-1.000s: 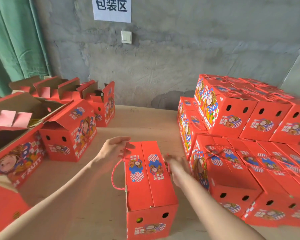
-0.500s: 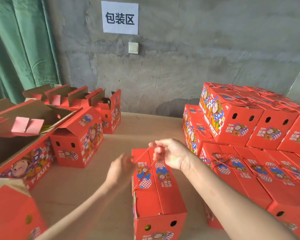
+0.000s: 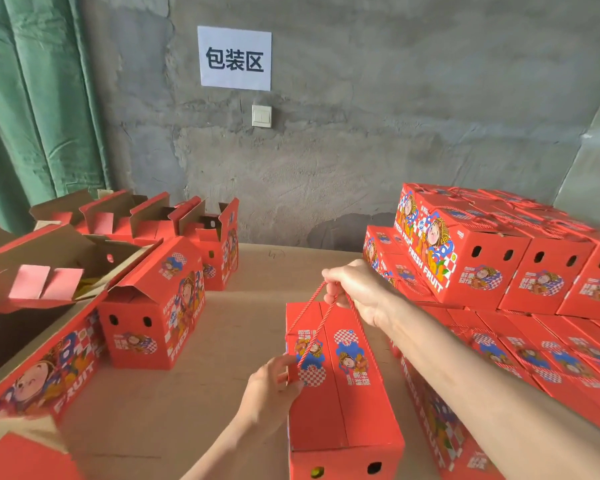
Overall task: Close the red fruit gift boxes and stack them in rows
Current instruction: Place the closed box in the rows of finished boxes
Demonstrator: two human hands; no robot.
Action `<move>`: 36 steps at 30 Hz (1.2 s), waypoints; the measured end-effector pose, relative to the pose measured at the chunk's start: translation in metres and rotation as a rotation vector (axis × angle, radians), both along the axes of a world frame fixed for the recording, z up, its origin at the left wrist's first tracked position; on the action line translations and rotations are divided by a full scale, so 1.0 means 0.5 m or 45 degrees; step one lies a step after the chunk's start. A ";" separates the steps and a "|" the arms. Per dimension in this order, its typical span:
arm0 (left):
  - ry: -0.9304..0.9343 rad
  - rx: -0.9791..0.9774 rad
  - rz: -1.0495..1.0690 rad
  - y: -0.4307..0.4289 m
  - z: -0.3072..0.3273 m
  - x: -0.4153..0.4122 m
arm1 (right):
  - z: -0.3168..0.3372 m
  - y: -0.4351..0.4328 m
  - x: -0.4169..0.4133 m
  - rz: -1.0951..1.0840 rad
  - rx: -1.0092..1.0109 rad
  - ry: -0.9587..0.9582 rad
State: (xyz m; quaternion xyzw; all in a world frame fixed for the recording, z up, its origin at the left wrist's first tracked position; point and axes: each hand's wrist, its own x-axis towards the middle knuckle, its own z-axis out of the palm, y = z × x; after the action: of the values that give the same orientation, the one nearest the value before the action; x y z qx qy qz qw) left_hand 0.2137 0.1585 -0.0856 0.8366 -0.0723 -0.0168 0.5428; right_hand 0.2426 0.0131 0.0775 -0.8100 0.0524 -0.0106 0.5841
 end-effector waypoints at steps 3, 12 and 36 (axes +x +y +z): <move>-0.080 -0.086 -0.027 -0.004 0.030 0.042 | 0.042 -0.003 0.032 -0.136 0.023 -0.031; 0.016 -0.002 -0.175 -0.071 0.020 0.135 | 0.045 -0.050 0.146 -0.454 -0.071 0.120; 0.164 0.027 -0.255 -0.170 -0.058 0.310 | -0.299 -0.200 0.151 0.391 -1.635 0.350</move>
State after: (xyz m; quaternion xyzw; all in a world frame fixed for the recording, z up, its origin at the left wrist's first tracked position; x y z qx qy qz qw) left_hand 0.3685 0.0737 -0.1145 0.8280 -0.1204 -0.1253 0.5331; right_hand 0.3183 -0.0870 -0.0719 -0.9887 -0.0061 0.1465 -0.0305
